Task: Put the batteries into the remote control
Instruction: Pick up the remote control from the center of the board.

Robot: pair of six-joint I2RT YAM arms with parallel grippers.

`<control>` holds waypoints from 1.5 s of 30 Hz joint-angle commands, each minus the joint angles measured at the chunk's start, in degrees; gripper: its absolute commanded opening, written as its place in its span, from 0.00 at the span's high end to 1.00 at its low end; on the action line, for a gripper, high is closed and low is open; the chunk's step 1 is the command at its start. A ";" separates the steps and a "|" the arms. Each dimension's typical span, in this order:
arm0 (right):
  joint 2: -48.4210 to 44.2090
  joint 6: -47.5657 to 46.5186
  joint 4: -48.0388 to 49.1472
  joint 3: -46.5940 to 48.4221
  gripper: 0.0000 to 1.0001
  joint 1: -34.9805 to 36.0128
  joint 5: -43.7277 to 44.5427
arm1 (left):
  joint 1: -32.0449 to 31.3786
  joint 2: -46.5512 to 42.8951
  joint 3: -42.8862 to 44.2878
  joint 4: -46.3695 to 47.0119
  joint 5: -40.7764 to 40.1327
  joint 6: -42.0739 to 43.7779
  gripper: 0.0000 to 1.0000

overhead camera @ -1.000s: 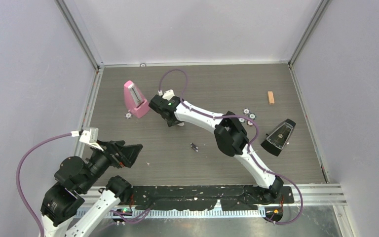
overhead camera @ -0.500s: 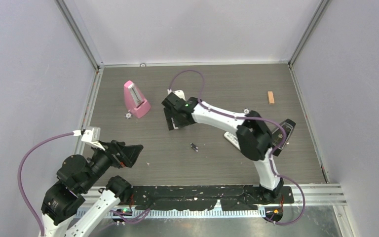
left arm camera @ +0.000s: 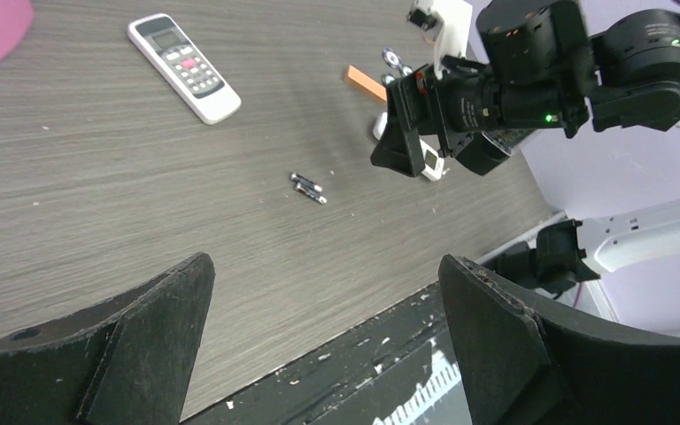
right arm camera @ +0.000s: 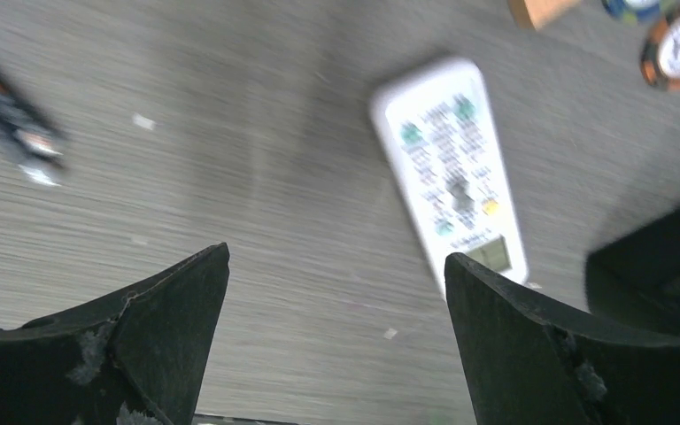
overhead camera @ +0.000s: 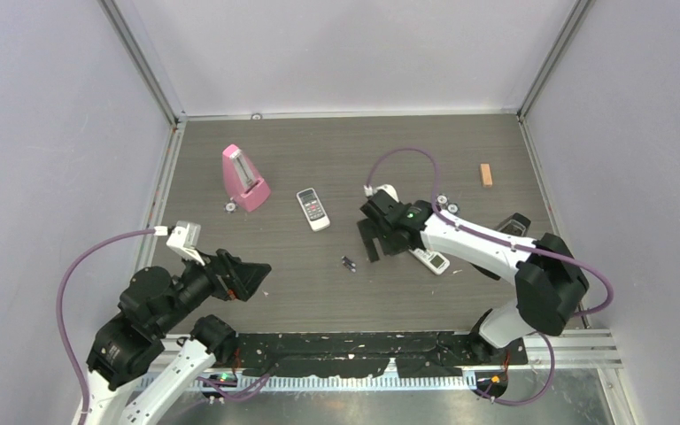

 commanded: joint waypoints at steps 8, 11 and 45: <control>-1.14 -15.85 -2.56 -0.84 0.04 -11.16 -5.70 | -0.12 5.46 -2.58 11.73 5.72 -3.98 0.00; 3.36 -19.23 -3.62 0.31 0.05 -12.42 -9.26 | -0.12 7.33 -1.55 11.72 5.83 -3.56 0.00; 7.99 -21.11 4.12 4.88 0.67 -19.82 -26.30 | -0.01 8.90 -0.97 12.31 6.12 -3.48 0.01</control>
